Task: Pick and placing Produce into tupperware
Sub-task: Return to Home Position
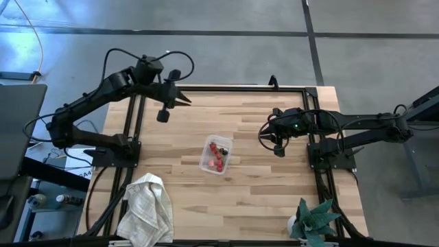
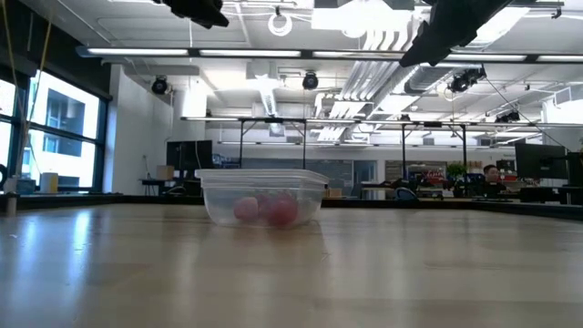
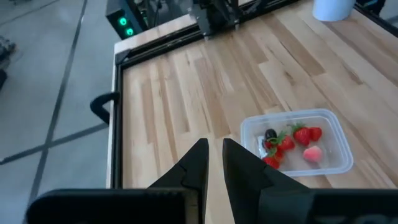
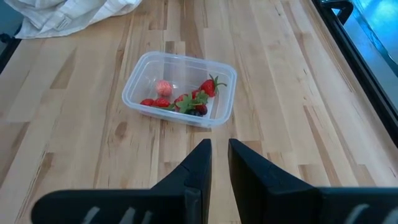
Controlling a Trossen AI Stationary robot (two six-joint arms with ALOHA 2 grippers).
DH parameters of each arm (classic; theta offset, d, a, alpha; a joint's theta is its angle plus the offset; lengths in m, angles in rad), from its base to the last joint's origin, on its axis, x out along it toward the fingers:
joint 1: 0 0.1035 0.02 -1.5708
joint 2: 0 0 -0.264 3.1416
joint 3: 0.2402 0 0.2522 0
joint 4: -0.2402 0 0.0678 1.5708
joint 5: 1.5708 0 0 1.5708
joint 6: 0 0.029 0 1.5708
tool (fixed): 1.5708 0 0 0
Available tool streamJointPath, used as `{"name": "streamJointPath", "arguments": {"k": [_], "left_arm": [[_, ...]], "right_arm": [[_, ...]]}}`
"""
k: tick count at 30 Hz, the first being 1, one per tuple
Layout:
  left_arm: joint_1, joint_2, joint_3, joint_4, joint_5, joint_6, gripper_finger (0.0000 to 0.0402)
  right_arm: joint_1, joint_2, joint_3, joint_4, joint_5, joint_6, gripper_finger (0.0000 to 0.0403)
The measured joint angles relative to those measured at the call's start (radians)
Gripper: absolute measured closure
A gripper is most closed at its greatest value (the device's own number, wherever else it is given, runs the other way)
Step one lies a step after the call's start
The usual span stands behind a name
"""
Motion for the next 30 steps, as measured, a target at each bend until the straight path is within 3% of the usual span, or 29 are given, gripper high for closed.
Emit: {"name": "streamJointPath", "arguments": {"k": [7,14,25,30], "left_arm": [[0.002,-0.023,-0.024,0.004,0.032,-0.032,0.0364],[0.002,-0.052,-0.024,0.052,0.101,-0.096,0.0364],[0.002,-0.055,-0.024,0.126,0.040,-0.335,0.0364],[0.002,-0.055,-0.024,0.125,-0.004,-0.447,0.0364]], "right_arm": [[0.000,0.000,0.000,0.000,0.000,-0.010,0.0356],[0.000,0.000,0.000,0.000,0.000,-0.158,0.0356],[0.000,0.000,0.000,0.041,0.000,-0.111,0.0356],[0.002,0.000,0.000,0.047,0.000,0.102,0.0356]]}}
